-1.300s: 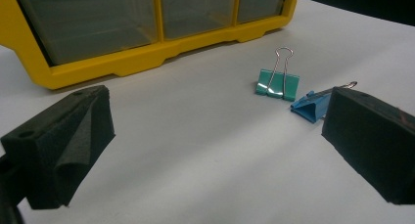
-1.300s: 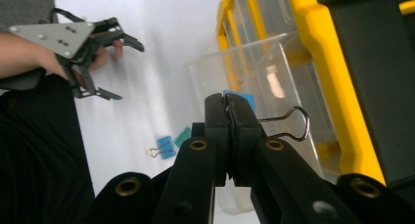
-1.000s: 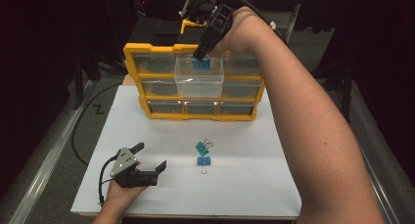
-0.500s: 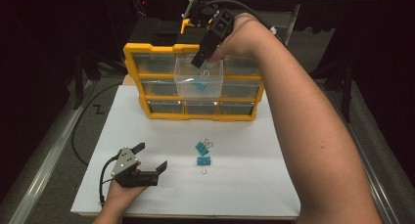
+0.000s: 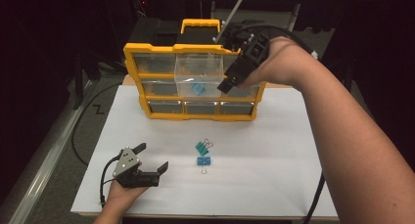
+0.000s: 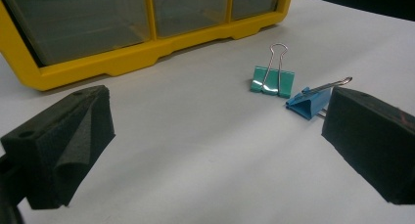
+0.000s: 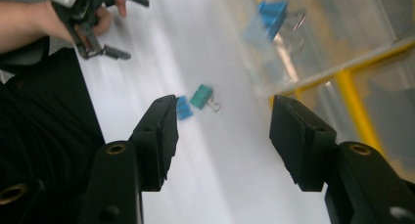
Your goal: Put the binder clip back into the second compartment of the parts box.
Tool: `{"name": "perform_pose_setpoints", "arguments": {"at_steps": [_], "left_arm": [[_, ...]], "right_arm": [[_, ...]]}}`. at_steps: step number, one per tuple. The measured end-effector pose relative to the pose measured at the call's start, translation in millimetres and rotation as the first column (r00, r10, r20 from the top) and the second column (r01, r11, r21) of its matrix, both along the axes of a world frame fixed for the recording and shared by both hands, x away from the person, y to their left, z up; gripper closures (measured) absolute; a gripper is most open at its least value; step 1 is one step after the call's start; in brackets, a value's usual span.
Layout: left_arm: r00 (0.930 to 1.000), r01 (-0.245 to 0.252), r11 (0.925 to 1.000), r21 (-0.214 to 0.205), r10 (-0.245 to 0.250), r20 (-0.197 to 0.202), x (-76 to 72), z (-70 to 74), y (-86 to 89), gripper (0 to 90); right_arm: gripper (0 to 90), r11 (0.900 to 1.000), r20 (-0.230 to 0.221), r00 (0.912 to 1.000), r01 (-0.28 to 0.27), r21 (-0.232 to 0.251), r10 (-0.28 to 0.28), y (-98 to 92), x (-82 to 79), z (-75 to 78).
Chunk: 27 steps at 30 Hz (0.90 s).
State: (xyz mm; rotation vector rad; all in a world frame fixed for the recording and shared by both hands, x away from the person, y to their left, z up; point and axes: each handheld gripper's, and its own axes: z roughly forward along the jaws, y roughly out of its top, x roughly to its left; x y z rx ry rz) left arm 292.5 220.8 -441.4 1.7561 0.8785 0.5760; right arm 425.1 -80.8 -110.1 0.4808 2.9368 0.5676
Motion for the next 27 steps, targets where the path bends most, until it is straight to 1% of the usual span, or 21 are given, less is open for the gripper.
{"name": "perform_pose_setpoints", "arguments": {"at_steps": [2,4,7,8,9,10,11,12,13,14,15,16,17,19,20,21,22,24,25,26,27], "left_arm": [[1.0000,0.001,1.0000,0.003,-0.001,0.000,0.0,0.2,0.2,0.1],[1.0000,0.000,1.0000,0.000,0.000,0.001,-0.1,0.1,-0.6,0.1],[1.0000,0.003,1.0000,0.008,-0.003,-0.002,0.0,0.1,-0.8,0.1],[1.0000,0.003,1.0000,0.007,-0.003,0.000,0.2,-0.1,-1.1,0.1],[1.0000,0.004,1.0000,0.009,-0.004,-0.001,0.5,-0.4,-1.6,0.1],[1.0000,0.004,1.0000,0.009,-0.004,-0.001,0.5,-0.4,-1.6,0.1],[1.0000,0.003,0.9999,0.009,-0.003,-0.001,0.7,-0.7,-1.9,0.1],[1.0000,0.003,0.9999,0.009,-0.003,-0.001,0.7,-0.7,-1.9,0.1],[1.0000,0.005,0.9999,0.011,-0.005,-0.001,0.6,-0.6,-1.9,0.1],[1.0000,0.005,0.9999,0.011,-0.005,0.000,0.6,-0.6,-1.9,0.1],[1.0000,0.005,0.9999,0.013,-0.005,0.000,0.6,-0.6,-2.0,0.1],[1.0000,0.005,0.9999,0.013,-0.005,0.000,0.6,-0.6,-2.0,0.1],[1.0000,0.003,0.9999,0.010,-0.003,-0.001,0.8,-0.8,-2.0,0.1],[1.0000,0.002,1.0000,0.009,-0.002,0.001,0.7,-0.6,-1.9,0.1],[1.0000,0.002,1.0000,0.009,-0.002,0.001,0.7,-0.6,-1.9,0.1],[1.0000,0.002,1.0000,0.008,-0.002,0.001,0.6,-0.6,-1.8,0.1],[1.0000,0.002,1.0000,0.009,-0.002,0.001,0.7,-0.6,-1.7,0.1],[1.0000,0.002,1.0000,0.009,-0.002,0.001,0.7,-0.5,-1.6,0.1],[1.0000,0.003,0.9999,0.010,-0.003,0.001,0.6,-0.3,-1.3,0.1],[1.0000,0.003,0.9999,0.010,-0.003,0.002,0.6,-0.2,-1.3,0.1],[1.0000,0.003,0.9999,0.010,-0.003,0.003,0.5,-0.1,-1.1,0.1]], "right_arm": [[44.8,1.0000,-0.003,1.0000,0.002,0.000,-0.002,-3.7,-3.4,-2.8],[42.5,1.0000,-0.014,0.9999,0.001,-0.003,-0.001,-13.7,-13.1,-15.3],[40.0,1.0000,-0.023,0.9997,0.001,-0.008,-0.002,-21.1,-19.9,-30.1],[40.0,1.0000,-0.023,0.9997,0.001,-0.008,-0.002,-21.1,-19.9,-30.1],[38.2,0.9999,-0.031,0.9995,-0.002,-0.012,0.002,-24.7,-22.5,-39.5],[38.2,0.9999,-0.031,0.9995,-0.002,-0.012,0.002,-24.7,-22.5,-39.5],[35.4,0.9998,-0.037,0.9993,0.000,-0.018,-0.001,-27.8,-24.8,-50.7],[35.4,0.9998,-0.037,0.9993,0.000,-0.018,-0.001,-27.8,-24.8,-50.7],[33.7,0.9997,-0.049,0.9988,0.000,-0.022,-0.001,-30.1,-26.9,-62.9],[33.7,0.9997,-0.049,0.9988,0.000,-0.022,-0.001,-30.1,-26.9,-62.9],[32.2,0.9997,-0.059,0.9983,0.001,-0.026,-0.002,-30.8,-28.4,-73.7],[32.2,0.9997,-0.059,0.9983,0.001,-0.026,-0.002,-30.8,-28.4,-73.7],[30.4,0.9995,-0.062,0.9980,-0.004,-0.030,0.002,-30.6,-29.5,-84.2],[27.8,0.9995,-0.064,0.9979,-0.006,-0.030,0.004,-30.0,-30.4,-93.7],[27.8,0.9995,-0.064,0.9979,-0.006,-0.030,0.004,-30.0,-30.4,-93.7],[26.7,0.9996,-0.067,0.9978,-0.006,-0.029,0.004,-29.5,-31.0,-99.4],[23.3,0.9993,-0.066,0.9977,-0.014,-0.034,0.012,-28.0,-31.9,-113.3],[22.6,0.9992,-0.068,0.9976,-0.015,-0.036,0.013,-27.3,-32.3,-118.1],[19.1,0.9990,-0.079,0.9968,-0.020,-0.041,0.017,-24.8,-33.3,-133.4],[19.1,0.9990,-0.079,0.9968,-0.020,-0.041,0.017,-24.8,-33.3,-133.4],[17.8,0.9988,-0.080,0.9967,-0.021,-0.045,0.017,-23.8,-33.7,-138.7]]}}
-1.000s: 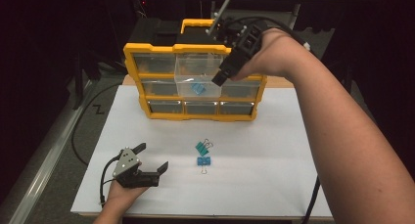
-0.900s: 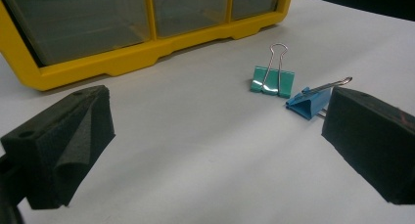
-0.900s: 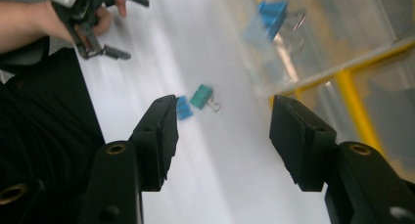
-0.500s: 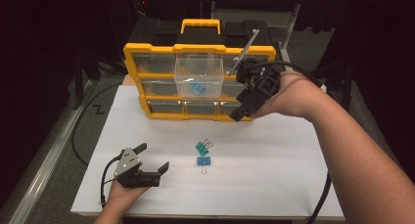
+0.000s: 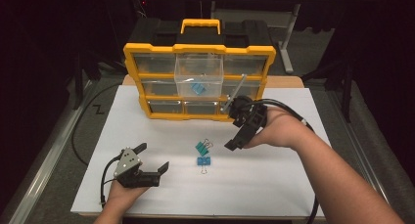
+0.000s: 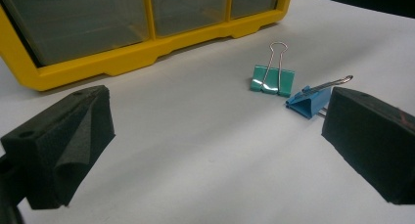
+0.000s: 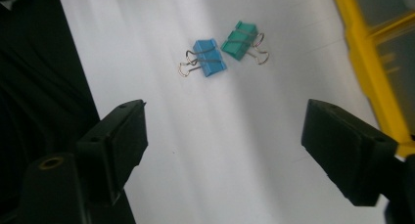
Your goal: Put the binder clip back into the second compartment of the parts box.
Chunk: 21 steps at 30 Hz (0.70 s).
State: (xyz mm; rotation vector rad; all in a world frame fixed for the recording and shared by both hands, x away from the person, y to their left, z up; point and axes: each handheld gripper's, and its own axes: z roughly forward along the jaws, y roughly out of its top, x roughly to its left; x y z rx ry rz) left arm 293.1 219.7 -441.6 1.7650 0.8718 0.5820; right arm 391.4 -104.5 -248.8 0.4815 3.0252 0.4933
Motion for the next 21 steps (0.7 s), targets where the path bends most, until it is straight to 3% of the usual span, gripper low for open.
{"name": "perform_pose_setpoints", "arguments": {"at_steps": [3,6,7,12,21], "left_arm": [[1.0000,0.001,1.0000,-0.002,-0.001,-0.003,-0.1,0.5,0.8,0.1],[1.0000,-0.003,1.0000,-0.008,0.003,0.001,-0.1,0.5,1.0,0.1],[1.0000,-0.002,1.0000,-0.009,0.002,0.002,-0.3,0.7,1.1,0.1],[1.0000,0.004,1.0000,-0.007,-0.004,-0.002,0.6,0.1,0.8,0.1],[0.9999,0.011,0.9999,-0.003,-0.011,-0.004,0.7,0.0,0.7,0.1]], "right_arm": [[14.1,0.9998,-0.009,0.9999,-0.005,-0.018,0.005,5.1,-1.9,-23.8],[3.0,0.9991,-0.023,0.9997,0.004,-0.042,-0.005,10.8,-4.7,-55.0],[3.0,0.9991,-0.023,0.9997,0.004,-0.042,-0.005,10.8,-4.7,-55.0],[0.2,0.9981,-0.061,0.9981,-0.005,-0.061,0.001,19.1,-9.5,-102.6],[2.0,0.9968,-0.091,0.9950,-0.047,-0.065,0.041,29.6,-12.1,-139.9]]}}
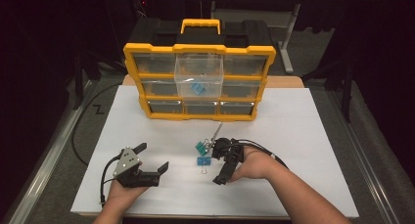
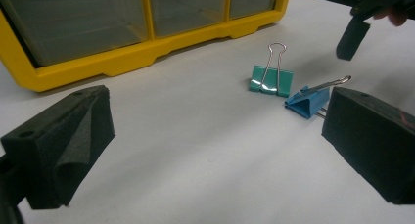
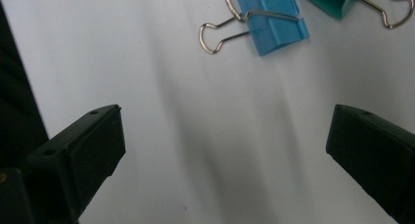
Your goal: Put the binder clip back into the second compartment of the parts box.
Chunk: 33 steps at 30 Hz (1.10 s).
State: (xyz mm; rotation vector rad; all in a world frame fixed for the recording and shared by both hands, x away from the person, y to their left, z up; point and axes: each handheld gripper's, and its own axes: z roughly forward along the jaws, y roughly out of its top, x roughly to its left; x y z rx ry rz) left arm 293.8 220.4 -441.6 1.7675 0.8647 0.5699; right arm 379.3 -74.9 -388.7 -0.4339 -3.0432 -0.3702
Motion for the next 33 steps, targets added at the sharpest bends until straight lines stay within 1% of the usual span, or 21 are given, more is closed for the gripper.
{"name": "perform_pose_setpoints", "arguments": {"at_steps": [1,3,5,7,9,12,13,14,15,16,17,18,19,20,22,23,24,25,28,30,33], "left_arm": [[1.0000,0.001,1.0000,0.001,-0.001,0.000,0.0,-0.1,-0.4,0.1],[1.0000,0.002,1.0000,0.002,-0.002,0.000,0.0,-0.4,-1.0,0.1],[1.0000,0.002,1.0000,0.003,-0.002,0.001,-0.2,-0.3,-0.6,0.1],[1.0000,0.001,1.0000,0.001,-0.001,-0.001,-0.4,0.1,0.1,0.1],[1.0000,-0.002,1.0000,-0.002,0.002,-0.001,-0.3,0.1,0.5,0.1],[1.0000,-0.003,1.0000,-0.003,0.003,-0.001,-0.2,0.0,0.6,0.1],[1.0000,-0.002,1.0000,-0.002,0.002,-0.001,-0.3,0.1,0.7,0.1],[1.0000,-0.002,1.0000,-0.002,0.002,-0.001,-0.3,0.1,0.7,0.1],[1.0000,-0.004,1.0000,-0.005,0.004,-0.001,-0.2,0.1,0.8,0.1],[1.0000,-0.004,1.0000,-0.006,0.004,-0.002,-0.1,0.2,1.2,0.1],[1.0000,-0.005,0.9999,-0.010,0.005,-0.004,-0.1,0.3,1.4,0.1],[1.0000,-0.007,0.9999,-0.012,0.006,-0.003,0.0,0.3,1.9,0.1],[1.0000,-0.007,0.9999,-0.012,0.006,-0.003,0.0,0.3,1.9,0.1],[1.0000,-0.006,0.9999,-0.012,0.006,-0.003,0.0,0.3,2.0,0.1],[1.0000,-0.004,0.9999,-0.010,0.004,-0.003,0.0,0.4,2.4,0.1],[1.0000,-0.004,0.9999,-0.012,0.004,-0.004,0.0,0.4,2.5,0.1],[1.0000,-0.004,0.9999,-0.012,0.004,-0.003,0.0,0.5,2.6,0.1],[1.0000,-0.004,0.9999,-0.012,0.004,-0.003,0.0,0.5,2.7,0.1],[1.0000,-0.006,0.9999,-0.015,0.006,-0.002,0.1,0.6,2.9,0.1],[1.0000,-0.006,0.9999,-0.016,0.006,-0.001,0.4,0.5,2.8,0.1],[1.0000,-0.004,0.9999,-0.012,0.004,-0.004,0.8,0.2,2.8,0.1]], "right_arm": [[2.5,1.0000,0.005,1.0000,-0.002,-0.002,0.002,1.5,0.9,-1.4],[7.3,1.0000,0.029,0.9996,-0.002,0.007,0.001,6.7,2.0,-2.9],[12.7,0.9997,0.039,0.9992,-0.001,0.024,0.000,10.9,4.0,-2.6],[20.6,0.9992,0.050,0.9987,-0.010,0.038,0.008,16.8,5.8,-1.0],[22.5,0.9991,0.055,0.9985,-0.009,0.041,0.007,18.2,6.2,-0.5],[32.8,0.9977,0.070,0.9973,-0.024,0.064,0.020,24.1,9.0,2.4],[41.1,0.9968,0.075,0.9967,-0.035,0.072,0.030,27.4,10.7,4.0],[41.1,0.9968,0.075,0.9967,-0.035,0.072,0.030,27.4,10.7,4.0],[45.1,0.9964,0.082,0.9962,-0.035,0.077,0.029,30.0,12.6,5.1],[45.1,0.9964,0.082,0.9962,-0.035,0.077,0.029,30.0,12.6,5.1],[48.3,0.9964,0.089,0.9956,-0.036,0.076,0.029,31.8,14.3,6.1],[51.7,0.9963,0.080,0.9962,-0.041,0.075,0.035,34.1,16.0,6.5],[51.7,0.9963,0.080,0.9962,-0.041,0.075,0.035,34.1,16.0,6.5],[58.2,0.9963,0.087,0.9951,-0.053,0.067,0.047,36.4,17.4,6.4],[59.9,0.9960,0.080,0.9954,-0.057,0.069,0.052,37.3,18.1,5.8],[61.6,0.9966,0.075,0.9958,-0.056,0.060,0.051,38.3,19.0,5.1],[67.6,0.9965,0.056,0.9967,-0.063,0.054,0.060,39.3,20.5,4.3],[67.6,0.9965,0.056,0.9967,-0.063,0.054,0.060,39.3,20.5,4.3],[71.3,0.9962,0.058,0.9962,-0.068,0.054,0.065,40.0,20.6,5.9],[77.3,0.9954,0.084,0.9936,-0.080,0.053,0.075,39.2,20.6,11.5],[85.8,0.9954,0.091,0.9933,-0.076,0.058,0.070,36.2,23.1,19.3]]}}
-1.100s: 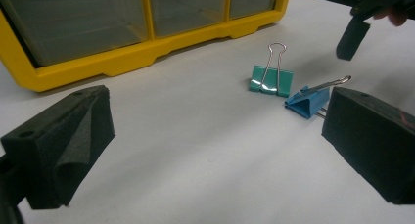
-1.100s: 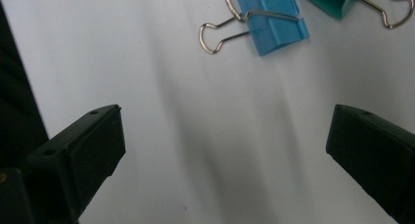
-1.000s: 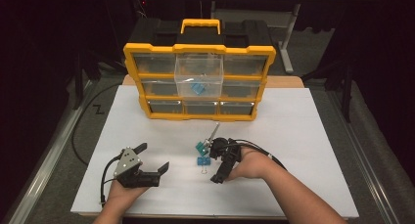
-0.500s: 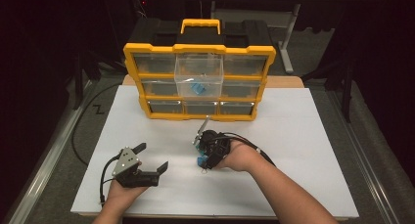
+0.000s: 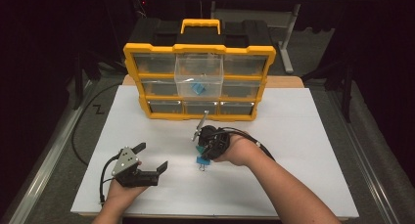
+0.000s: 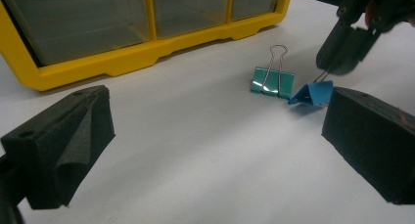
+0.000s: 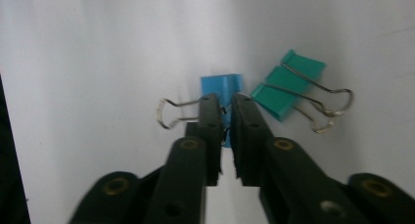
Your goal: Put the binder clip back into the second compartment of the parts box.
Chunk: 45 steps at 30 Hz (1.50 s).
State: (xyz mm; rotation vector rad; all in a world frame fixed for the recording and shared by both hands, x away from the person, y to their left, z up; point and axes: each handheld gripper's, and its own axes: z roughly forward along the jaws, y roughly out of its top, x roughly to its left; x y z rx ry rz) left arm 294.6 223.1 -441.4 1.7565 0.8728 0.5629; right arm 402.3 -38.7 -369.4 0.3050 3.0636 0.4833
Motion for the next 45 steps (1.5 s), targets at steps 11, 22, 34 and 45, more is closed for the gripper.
{"name": "perform_pose_setpoints", "arguments": {"at_steps": [11,22,34,45], "left_arm": [[1.0000,0.003,1.0000,-0.006,-0.003,0.003,-0.9,0.5,-0.4,0.1],[1.0000,0.006,1.0000,-0.006,-0.006,0.006,-1.8,0.9,-0.8,0.1],[1.0000,0.003,1.0000,-0.007,-0.003,0.000,-0.6,0.2,-0.4,0.1],[1.0000,0.006,1.0000,-0.003,-0.006,-0.003,-0.4,0.0,0.2,0.1]], "right_arm": [[90.0,0.9998,-0.067,0.9975,-0.021,-0.005,0.021,-12.4,-4.6,12.8],[90.0,0.9998,-0.136,0.9907,0.006,0.020,-0.003,-44.0,-4.8,38.8],[90.0,0.9992,-0.113,0.9931,-0.028,0.028,0.031,-56.3,-0.1,113.4],[90.0,0.9984,-0.065,0.9972,-0.036,0.045,0.039,-45.2,7.1,203.8]]}}
